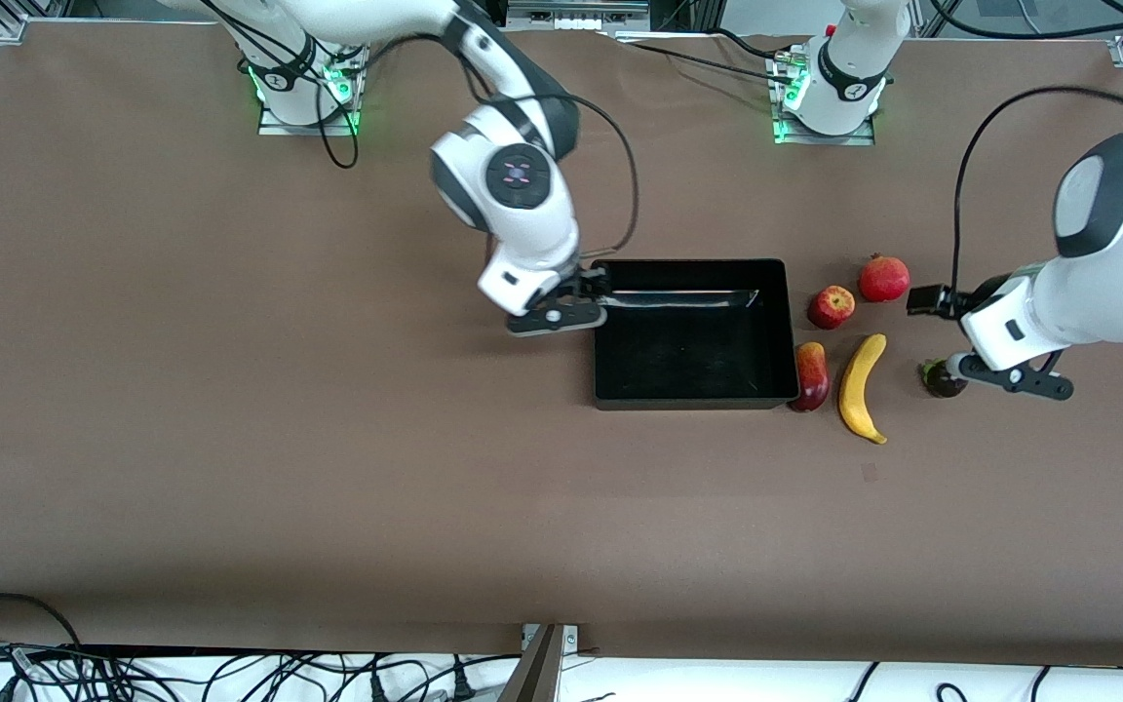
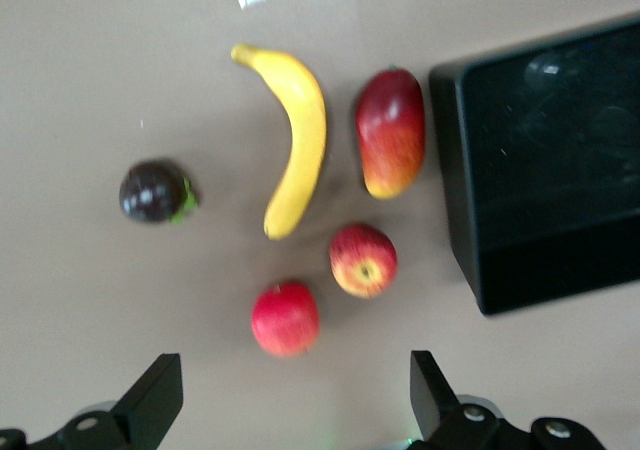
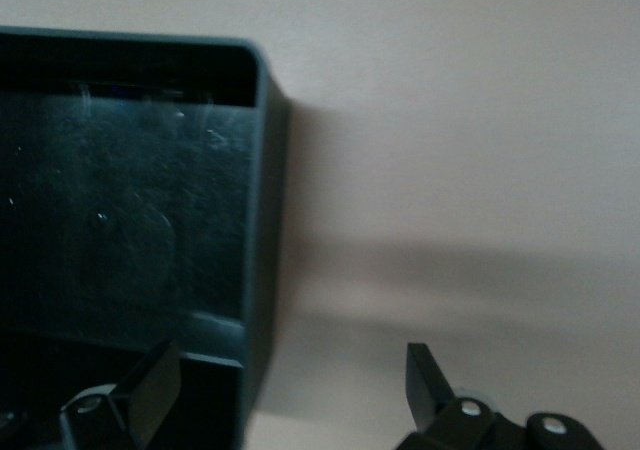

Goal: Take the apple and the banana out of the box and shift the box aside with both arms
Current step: 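Grasp the tray rim with the right gripper while the left gripper withdraws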

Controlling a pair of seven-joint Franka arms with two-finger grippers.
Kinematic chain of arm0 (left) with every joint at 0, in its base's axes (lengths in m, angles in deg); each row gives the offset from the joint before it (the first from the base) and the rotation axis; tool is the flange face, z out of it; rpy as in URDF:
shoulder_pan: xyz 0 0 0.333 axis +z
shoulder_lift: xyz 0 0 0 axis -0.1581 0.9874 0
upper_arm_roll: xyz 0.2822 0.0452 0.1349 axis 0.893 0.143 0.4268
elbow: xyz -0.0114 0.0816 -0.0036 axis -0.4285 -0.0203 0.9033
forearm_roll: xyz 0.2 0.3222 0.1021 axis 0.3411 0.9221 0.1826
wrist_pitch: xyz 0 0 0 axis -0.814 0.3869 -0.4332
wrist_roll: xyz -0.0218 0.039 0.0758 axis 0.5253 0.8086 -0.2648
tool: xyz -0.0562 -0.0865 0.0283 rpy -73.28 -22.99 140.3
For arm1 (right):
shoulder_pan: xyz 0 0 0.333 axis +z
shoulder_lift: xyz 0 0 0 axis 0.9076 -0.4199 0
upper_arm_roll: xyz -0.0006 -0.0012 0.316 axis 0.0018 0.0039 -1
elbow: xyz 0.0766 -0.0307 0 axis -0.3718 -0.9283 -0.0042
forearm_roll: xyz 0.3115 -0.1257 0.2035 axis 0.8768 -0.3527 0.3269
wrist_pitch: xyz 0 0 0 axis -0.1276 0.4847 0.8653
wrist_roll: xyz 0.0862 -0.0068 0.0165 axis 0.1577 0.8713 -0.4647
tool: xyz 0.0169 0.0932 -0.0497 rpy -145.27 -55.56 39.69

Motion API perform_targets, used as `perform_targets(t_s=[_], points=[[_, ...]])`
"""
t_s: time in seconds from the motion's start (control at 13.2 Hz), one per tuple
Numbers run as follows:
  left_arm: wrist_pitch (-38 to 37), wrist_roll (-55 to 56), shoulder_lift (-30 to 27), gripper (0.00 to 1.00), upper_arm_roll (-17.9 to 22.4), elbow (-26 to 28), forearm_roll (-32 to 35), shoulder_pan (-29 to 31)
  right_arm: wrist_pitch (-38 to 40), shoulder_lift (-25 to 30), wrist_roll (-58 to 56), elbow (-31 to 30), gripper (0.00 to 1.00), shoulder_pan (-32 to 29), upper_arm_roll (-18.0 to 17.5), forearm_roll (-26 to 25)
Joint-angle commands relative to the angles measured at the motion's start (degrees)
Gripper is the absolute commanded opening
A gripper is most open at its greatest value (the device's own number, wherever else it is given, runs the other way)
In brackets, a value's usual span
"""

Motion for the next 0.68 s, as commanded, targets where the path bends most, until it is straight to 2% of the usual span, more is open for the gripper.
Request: perform_targets(t_s=[0.0, 0.08, 0.15, 0.23, 0.3, 0.45, 0.61], points=[[-4.85, 1.81, -3.68, 1.0, 0.17, -3.9, -0.92, -1.84, -5.46, -6.16, 5.68, 2.99, 1.0, 3.82, 2.36, -2.44], [-4.68, 0.94, -6.32, 1.0, 6.27, -4.07, -1.79, -5.07, -6.52, -7.57, 7.27, 2.99, 1.0, 5.31, 3.06, -3.93], [-4.5, 0.67, -9.13, 1.0, 14.94, -3.9, -4.49, -12.76, -7.06, -8.28, 7.89, 2.99, 0.94, 6.11, 3.68, -4.73], [-4.67, 0.92, -10.81, 1.0, 21.9, -3.72, -6.87, -17.71, -7.15, -8.38, 7.55, 2.99, 0.71, 6.2, 3.77, -4.83], [-4.5, 1.19, -12.66, 1.0, 26.06, -2.07, -9.68, -21.16, -7.06, -8.29, 7.11, 3.08, 0.45, 6.12, 3.86, -4.92], [-1.01, 1.63, -16.09, 1.0, 32.66, 1.54, -9.97, -27.04, -6.89, -7.94, 6.58, 3.16, 0.0, 5.94, 4.21, -4.83], [2.78, 1.8, -18.38, 1.0, 38.91, 5.4, -10.32, -32.85, -6.71, -7.76, 7.37, 3.17, 0.0, 5.77, 4.21, -4.57]])
